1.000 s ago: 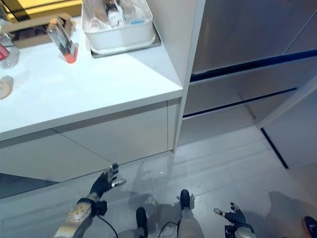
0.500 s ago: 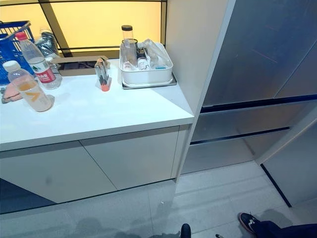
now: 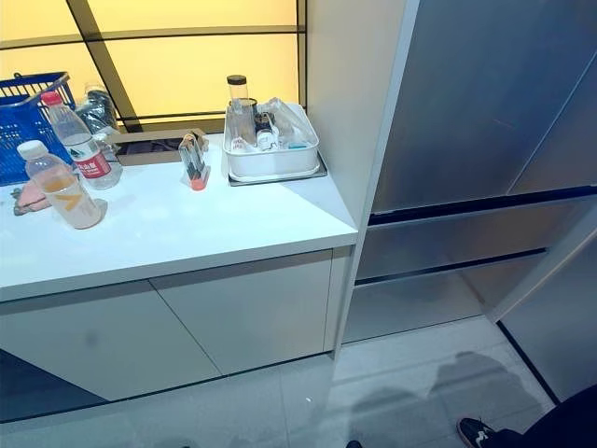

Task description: Take the drinks into the refrigerator

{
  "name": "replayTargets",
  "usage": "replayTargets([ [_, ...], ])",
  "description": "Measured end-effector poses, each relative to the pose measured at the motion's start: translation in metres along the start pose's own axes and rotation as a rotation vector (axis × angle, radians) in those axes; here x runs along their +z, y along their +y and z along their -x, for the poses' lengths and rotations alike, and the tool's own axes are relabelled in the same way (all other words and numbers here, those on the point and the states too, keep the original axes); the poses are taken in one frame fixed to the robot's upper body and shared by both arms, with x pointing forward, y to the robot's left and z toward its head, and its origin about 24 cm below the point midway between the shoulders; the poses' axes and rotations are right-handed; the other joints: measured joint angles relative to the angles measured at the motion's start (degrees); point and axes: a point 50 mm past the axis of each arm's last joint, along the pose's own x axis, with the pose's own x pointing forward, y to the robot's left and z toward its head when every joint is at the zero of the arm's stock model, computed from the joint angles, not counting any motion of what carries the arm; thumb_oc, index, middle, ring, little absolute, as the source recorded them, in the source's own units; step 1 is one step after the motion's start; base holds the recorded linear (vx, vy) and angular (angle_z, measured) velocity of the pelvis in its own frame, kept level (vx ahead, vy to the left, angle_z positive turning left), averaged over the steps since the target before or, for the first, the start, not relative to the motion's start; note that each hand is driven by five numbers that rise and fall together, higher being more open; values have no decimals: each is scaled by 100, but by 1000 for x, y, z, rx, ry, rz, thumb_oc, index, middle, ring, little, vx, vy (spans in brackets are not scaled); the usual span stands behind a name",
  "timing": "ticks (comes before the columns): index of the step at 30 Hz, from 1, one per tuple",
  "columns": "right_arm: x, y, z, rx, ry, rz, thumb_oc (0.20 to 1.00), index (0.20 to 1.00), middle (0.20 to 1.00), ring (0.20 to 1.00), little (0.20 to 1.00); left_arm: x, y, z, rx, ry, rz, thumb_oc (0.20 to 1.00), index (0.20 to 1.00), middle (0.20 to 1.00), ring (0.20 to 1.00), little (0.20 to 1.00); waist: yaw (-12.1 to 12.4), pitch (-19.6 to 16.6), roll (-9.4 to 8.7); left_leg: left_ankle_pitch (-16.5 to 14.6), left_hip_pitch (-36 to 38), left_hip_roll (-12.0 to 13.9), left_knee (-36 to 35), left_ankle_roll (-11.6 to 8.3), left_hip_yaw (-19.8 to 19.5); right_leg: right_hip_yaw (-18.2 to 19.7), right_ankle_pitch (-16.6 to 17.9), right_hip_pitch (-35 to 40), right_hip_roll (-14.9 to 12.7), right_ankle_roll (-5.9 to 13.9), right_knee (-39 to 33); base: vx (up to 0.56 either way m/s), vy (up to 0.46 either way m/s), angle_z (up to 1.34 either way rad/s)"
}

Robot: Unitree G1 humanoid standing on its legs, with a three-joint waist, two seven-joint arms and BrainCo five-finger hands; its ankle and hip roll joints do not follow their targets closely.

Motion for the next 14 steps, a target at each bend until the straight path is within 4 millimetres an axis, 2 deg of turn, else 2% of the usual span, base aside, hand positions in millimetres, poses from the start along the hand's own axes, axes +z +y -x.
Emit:
replayTargets([
  [8, -4, -1, 0, -1, 11, 14, 1000, 1000, 1000, 1000, 1000, -9, -5, 1, -28, 38, 9, 1000, 1000, 1000, 1000, 1000, 2, -64, 79, -22, 57, 47, -22, -32, -25, -31, -47, 97, 44, -36, -1, 24, -49, 1],
  [9, -4, -1, 0, -1, 13, 17, 1000, 1000, 1000, 1000, 1000, -18, -5, 3, -23, 70, 50, 1000, 1000, 1000, 1000, 1000, 8, -66, 83, -26, 73, 56, -25, -36, -25, -32, -67, 117, 45, -15, -1, 0, 0, 0],
  [14, -7, -2, 1, -2, 21, 19, 1000, 1000, 1000, 1000, 1000, -23, -5, 3, -13, 108, 230, 1000, 1000, 1000, 1000, 1000, 14, -92, 90, -31, 85, 65, -19, -43, -47, -52, -92, 135, 60, -50, -1, -1, 0, 1],
])
